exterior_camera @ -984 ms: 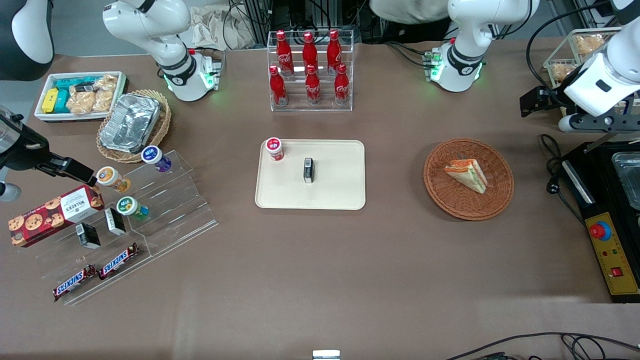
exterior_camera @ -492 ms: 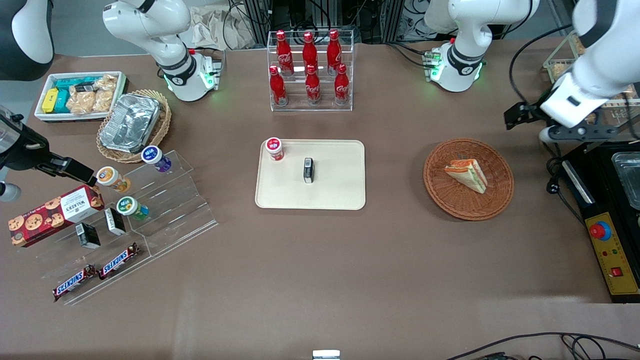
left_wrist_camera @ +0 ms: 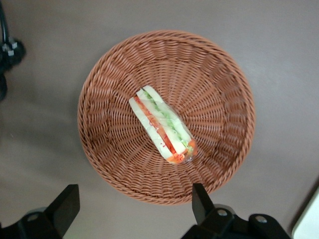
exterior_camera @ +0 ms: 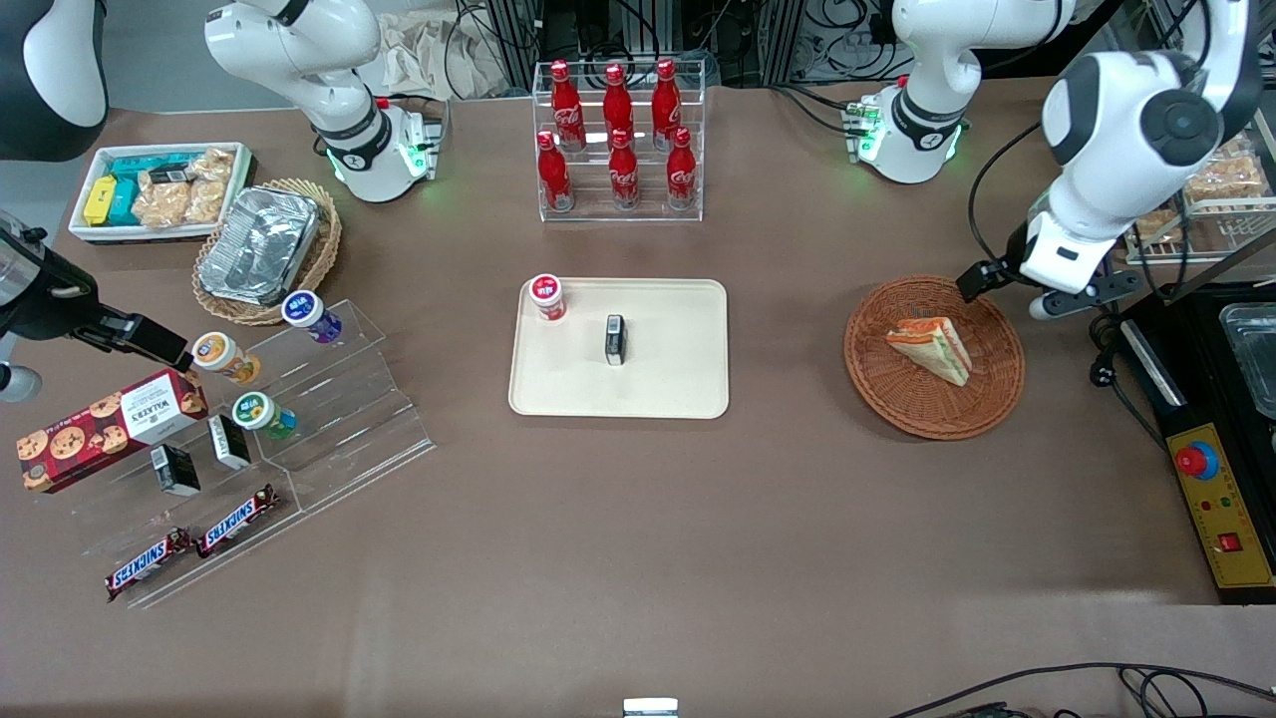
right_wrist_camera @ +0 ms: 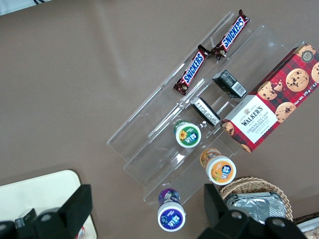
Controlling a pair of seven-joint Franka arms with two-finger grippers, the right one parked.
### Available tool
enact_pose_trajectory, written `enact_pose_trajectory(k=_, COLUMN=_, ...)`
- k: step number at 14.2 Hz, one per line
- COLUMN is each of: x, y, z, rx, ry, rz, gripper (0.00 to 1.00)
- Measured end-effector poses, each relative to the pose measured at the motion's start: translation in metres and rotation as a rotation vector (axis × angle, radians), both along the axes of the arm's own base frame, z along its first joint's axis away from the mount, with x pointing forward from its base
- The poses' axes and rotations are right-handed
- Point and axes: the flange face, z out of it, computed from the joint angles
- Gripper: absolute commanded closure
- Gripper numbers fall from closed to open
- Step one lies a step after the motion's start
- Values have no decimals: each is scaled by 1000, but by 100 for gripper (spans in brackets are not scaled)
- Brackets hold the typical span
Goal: Place sandwich from basket to tray
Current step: 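Lower the left gripper and grasp the wrapped sandwich in the basket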
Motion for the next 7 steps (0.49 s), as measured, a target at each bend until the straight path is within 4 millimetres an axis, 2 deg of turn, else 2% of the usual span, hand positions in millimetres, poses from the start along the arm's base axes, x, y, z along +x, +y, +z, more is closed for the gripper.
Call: enact_pose_trajectory(k=7, x=23, y=-5, z=-60, rx=7, ry=-35, rz=335, gripper=0)
